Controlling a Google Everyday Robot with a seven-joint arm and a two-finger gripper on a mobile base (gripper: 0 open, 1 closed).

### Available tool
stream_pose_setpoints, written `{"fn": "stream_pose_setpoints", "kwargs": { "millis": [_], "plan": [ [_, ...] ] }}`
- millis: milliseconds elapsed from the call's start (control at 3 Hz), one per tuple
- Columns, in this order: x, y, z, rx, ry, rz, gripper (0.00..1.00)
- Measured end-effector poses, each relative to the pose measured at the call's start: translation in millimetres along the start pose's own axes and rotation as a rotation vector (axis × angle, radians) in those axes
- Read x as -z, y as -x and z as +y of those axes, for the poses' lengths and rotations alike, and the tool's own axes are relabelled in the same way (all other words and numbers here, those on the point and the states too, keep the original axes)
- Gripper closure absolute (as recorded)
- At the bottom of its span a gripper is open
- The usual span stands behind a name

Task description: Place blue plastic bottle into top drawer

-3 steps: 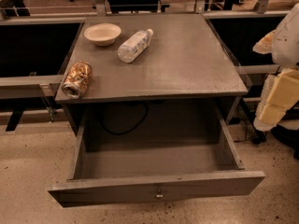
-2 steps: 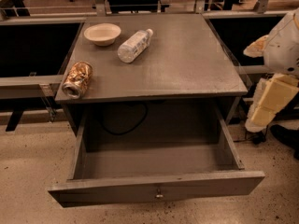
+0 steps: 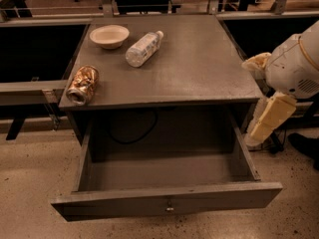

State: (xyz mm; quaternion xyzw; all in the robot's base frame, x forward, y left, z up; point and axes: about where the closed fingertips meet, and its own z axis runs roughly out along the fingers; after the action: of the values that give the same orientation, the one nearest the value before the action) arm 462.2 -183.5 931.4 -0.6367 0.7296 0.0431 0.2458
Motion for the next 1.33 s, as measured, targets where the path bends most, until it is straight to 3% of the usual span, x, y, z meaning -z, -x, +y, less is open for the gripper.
{"fn": "stream_pose_setpoints", "kwargs": {
  "millis": [333, 667, 1000, 1333],
  "plan": [
    [-34, 13, -16, 0.060, 0.038, 0.037, 0.00],
    [-81, 54, -49, 0.197, 0.036, -0.024, 0.00],
    [-89, 63, -56, 0.308, 0.021, -0.047, 0.00],
    [-89, 63, -56, 0.308, 0.021, -0.047, 0.00]
  ]
}}
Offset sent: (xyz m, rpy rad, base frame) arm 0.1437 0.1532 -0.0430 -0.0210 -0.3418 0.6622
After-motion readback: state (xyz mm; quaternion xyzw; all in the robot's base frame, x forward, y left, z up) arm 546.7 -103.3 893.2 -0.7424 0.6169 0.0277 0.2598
